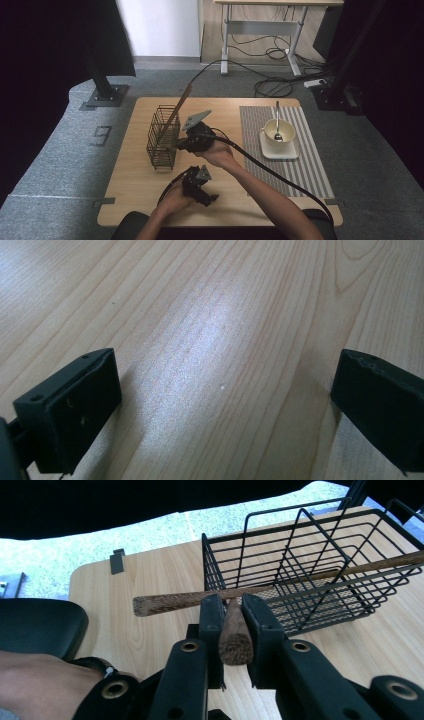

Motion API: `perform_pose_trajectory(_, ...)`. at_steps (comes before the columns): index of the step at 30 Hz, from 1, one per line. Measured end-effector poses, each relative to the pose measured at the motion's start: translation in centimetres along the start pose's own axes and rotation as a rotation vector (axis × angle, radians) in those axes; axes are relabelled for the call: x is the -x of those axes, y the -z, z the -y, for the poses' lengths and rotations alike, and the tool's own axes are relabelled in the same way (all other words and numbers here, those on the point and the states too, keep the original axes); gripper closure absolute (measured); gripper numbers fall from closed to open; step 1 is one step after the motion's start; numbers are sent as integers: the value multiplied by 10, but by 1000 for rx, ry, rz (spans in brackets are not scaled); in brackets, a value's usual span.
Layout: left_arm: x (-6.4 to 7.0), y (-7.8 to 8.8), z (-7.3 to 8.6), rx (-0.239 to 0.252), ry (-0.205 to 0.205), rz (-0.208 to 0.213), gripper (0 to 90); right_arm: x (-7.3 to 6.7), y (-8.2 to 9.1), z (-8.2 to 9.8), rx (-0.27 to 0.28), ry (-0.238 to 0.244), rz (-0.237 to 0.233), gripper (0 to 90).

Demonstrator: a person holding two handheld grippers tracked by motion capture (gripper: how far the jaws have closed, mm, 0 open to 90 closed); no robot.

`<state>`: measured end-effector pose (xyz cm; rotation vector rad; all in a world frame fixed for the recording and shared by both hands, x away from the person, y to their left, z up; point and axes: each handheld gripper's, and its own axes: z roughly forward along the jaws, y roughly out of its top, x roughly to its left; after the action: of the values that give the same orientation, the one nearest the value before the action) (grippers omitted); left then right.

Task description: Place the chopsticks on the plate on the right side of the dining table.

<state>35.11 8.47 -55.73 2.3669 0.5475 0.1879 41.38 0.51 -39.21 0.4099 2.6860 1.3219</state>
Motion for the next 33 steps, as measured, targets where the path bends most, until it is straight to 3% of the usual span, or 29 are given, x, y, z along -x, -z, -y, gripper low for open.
perform_pose_trajectory(12, 0, 0, 0, -2, -2, 1, 0, 2, 19, -6, -8, 15, 24, 822)
perform_pose_trajectory(33, 0, 0, 0, -2, -1, 0, 0, 7, 59, -13, -3, 24, 16, 822)
